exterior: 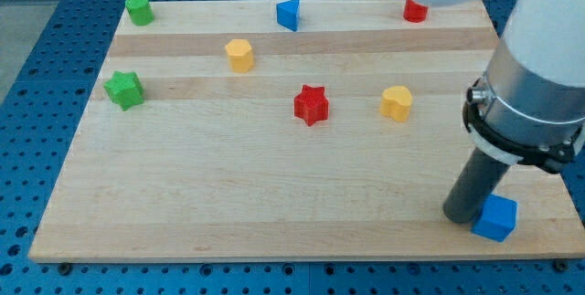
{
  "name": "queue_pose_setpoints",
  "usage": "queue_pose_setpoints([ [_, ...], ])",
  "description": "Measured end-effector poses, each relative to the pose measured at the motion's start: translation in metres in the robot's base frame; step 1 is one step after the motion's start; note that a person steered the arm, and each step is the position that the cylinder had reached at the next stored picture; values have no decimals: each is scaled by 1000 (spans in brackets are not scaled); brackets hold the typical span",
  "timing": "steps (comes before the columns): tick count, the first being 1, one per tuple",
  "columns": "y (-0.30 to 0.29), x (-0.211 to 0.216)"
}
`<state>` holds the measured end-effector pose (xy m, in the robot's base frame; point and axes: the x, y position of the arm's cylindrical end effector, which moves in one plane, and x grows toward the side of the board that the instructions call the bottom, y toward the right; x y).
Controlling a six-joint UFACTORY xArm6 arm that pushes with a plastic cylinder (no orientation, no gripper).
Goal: Push red star towards bottom left corner
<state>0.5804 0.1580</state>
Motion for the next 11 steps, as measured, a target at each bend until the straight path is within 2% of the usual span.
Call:
queue_pose_setpoints([
  [2,-102,0],
  [4,-132,-37],
  [5,-145,-38],
  [6,-194,-57],
  [8,-266,-153],
  [9,-239,-194],
  [10,-161,-210],
  [11,-103,-189],
])
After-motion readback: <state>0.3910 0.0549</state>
